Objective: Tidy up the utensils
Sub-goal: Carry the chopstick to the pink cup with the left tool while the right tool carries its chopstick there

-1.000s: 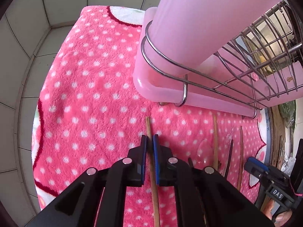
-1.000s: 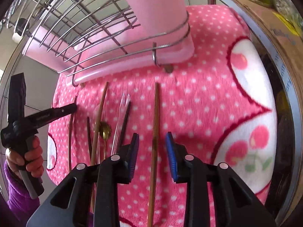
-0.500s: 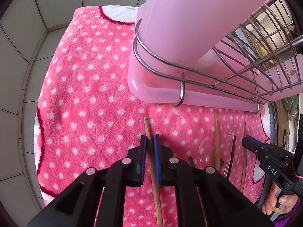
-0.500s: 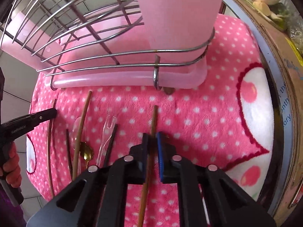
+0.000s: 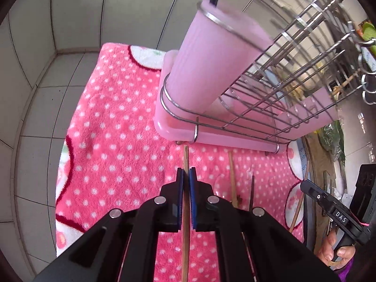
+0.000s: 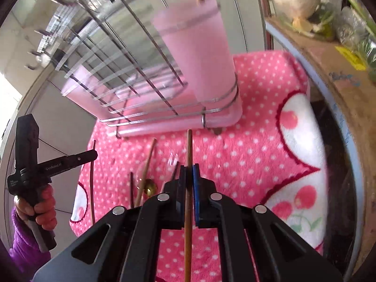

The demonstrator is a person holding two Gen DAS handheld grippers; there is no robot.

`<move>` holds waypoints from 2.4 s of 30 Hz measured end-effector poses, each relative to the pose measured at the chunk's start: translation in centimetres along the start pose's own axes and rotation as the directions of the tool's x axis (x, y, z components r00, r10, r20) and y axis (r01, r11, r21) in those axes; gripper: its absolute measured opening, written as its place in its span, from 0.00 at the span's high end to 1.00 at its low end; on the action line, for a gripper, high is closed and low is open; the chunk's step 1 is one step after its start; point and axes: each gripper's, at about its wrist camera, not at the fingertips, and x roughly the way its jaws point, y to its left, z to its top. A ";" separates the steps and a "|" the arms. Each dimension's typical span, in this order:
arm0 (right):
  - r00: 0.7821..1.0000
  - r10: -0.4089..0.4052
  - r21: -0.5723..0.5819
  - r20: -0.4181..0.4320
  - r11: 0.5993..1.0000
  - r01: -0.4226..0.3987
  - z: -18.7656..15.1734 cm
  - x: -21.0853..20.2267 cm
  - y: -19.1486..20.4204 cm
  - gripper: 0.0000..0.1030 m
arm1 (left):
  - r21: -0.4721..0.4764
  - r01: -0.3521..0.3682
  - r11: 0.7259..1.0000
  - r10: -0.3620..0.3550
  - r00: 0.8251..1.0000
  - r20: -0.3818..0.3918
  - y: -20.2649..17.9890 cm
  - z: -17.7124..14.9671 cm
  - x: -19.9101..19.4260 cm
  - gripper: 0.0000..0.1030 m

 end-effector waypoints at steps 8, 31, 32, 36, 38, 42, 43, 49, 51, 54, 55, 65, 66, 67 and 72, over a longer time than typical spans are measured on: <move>0.990 -0.001 -0.039 0.144 0.999 0.007 -0.4 -5.2 1.2 0.94 | 0.068 0.039 0.997 -0.051 0.982 0.182 -0.8 -1.3 -6.0 0.96; 0.866 0.038 -0.114 0.498 0.993 0.021 7.9 -17.9 3.6 0.94 | 0.142 0.095 0.985 -0.159 0.810 0.564 -4.1 2.9 -21.8 0.96; 0.856 0.037 -0.112 0.516 0.993 0.024 8.5 -18.4 3.7 0.94 | 0.143 0.097 0.985 -0.162 0.806 0.570 -4.2 3.4 -22.4 0.96; 0.805 0.027 -0.110 0.593 0.993 0.048 11.1 -20.7 4.3 0.94 | 0.149 0.090 0.985 -0.163 0.776 0.609 -5.0 5.3 -24.9 0.96; 0.782 0.011 -0.108 0.624 0.991 0.073 12.2 -21.3 4.5 0.94 | 0.151 0.072 0.986 -0.152 0.759 0.634 -5.4 6.3 -25.9 0.96; 0.768 -0.006 -0.105 0.640 0.990 0.095 14.1 -20.9 4.4 0.95 | 0.145 0.037 0.989 -0.124 0.742 0.659 -5.6 8.0 -26.3 0.96; 0.768 -0.017 -0.103 0.640 0.989 0.108 14.5 -20.4 4.3 0.94 | 0.139 0.027 0.990 -0.113 0.740 0.663 -5.6 8.4 -26.2 0.96; 0.802 -0.039 -0.082 0.596 0.991 0.109 15.8 -16.9 3.2 0.94 | 0.099 0.010 0.995 -0.071 0.763 0.643 -4.4 10.4 -23.9 0.96; 0.815 -0.045 -0.074 0.578 0.991 0.107 16.0 -15.9 2.7 0.94 | 0.086 0.003 0.996 -0.056 0.777 0.627 -4.0 10.8 -22.9 0.96; 0.834 -0.056 -0.065 0.549 0.992 0.109 16.1 -14.3 2.1 0.94 | 0.082 -0.006 0.997 -0.044 0.799 0.600 -3.6 11.2 -21.3 0.96; 0.841 -0.057 -0.064 0.537 0.992 0.109 16.1 -13.8 1.9 0.94 | 0.085 -0.009 0.996 -0.043 0.806 0.591 -3.5 11.2 -20.8 0.96; 0.891 -0.080 -0.045 0.447 0.993 0.111 15.1 -9.4 0.7 0.94 | 0.058 -0.041 0.997 0.009 0.877 0.481 -2.5 11.2 -14.8 0.96; 0.894 -0.083 -0.043 0.441 0.993 0.113 15.0 -9.1 0.6 0.94 | 0.050 -0.044 0.998 0.016 0.882 0.470 -2.3 11.2 -14.2 0.96; 0.896 -0.084 -0.043 0.436 0.993 0.114 14.9 -8.8 0.5 0.94 | 0.045 -0.045 0.998 0.019 0.886 0.463 -2.2 11.2 -13.8 0.96; 0.904 -0.095 -0.039 0.417 0.992 0.122 14.6 -8.1 0.2 0.94 | 0.028 -0.050 0.998 0.033 0.899 0.437 -1.6 11.3 -12.3 0.96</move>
